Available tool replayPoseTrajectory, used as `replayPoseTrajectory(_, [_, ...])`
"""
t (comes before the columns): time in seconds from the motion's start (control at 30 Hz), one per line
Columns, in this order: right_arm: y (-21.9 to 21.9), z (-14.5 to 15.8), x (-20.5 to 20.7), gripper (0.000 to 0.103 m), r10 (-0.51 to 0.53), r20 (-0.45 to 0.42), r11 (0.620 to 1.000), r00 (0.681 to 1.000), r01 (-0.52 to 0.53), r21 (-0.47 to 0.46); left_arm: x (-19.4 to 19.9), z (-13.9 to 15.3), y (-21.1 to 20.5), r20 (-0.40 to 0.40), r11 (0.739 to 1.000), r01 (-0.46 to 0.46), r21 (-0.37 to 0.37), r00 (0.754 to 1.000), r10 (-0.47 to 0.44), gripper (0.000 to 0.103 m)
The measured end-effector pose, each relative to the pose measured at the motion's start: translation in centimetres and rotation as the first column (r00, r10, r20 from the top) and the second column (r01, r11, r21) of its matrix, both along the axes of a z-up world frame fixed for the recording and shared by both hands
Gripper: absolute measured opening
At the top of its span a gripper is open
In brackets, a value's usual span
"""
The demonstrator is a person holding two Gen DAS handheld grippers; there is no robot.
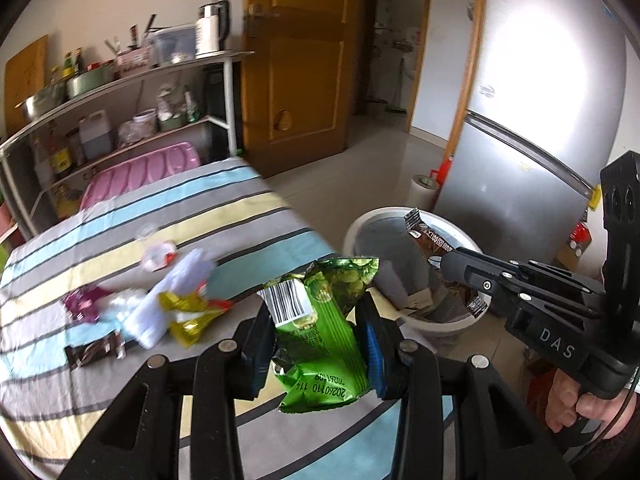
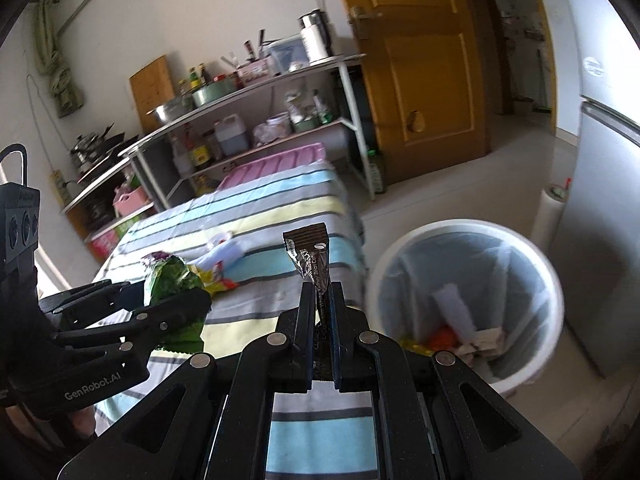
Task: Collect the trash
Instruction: 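Lift both held items and carry them over the white bin, then open both tools to drop the green bag and brown wrapper into the bin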
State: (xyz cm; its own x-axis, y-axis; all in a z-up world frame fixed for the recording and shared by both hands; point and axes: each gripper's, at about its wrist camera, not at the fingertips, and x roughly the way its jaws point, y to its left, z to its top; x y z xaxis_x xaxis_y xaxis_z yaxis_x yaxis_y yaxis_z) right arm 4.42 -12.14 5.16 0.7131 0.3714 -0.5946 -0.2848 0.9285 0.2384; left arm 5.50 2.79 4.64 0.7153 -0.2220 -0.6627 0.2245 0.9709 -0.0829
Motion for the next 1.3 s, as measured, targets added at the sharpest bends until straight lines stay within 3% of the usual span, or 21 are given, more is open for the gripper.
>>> replayPoseTrajectory(0.33, [-5.6,-0.1,0.6,0.006,-0.120,-0.012,0.993,0.993,0.120,0.000,2.4,-0.2,-6.1,-0.022,0.994,0.113,0.000,0.993,-0.113,0.041])
replayPoseTrajectory(0.63, [-9.8,-2.7,2.9,0.007,-0.211,-0.098,0.977,0.973,0.208,-0.035,5.2,-2.7,-10.9,-0.100,0.985,0.175,0.000,0.980,-0.174,0.041])
replayPoseTrajectory(1.13, [-12.4,-6.6,5.7,0.007,-0.254,-0.181,0.966,0.950,0.242,-0.090,7.4,-5.5,-12.9,-0.178,0.984,0.177,0.021,0.969,-0.170,0.043])
replayPoseTrajectory(1.3, [-12.4,-7.0,6.1,0.010,-0.263,-0.193,0.964,0.945,0.248,-0.096,7.5,-5.4,-12.7,-0.178,0.987,0.162,0.013,0.971,-0.157,0.056])
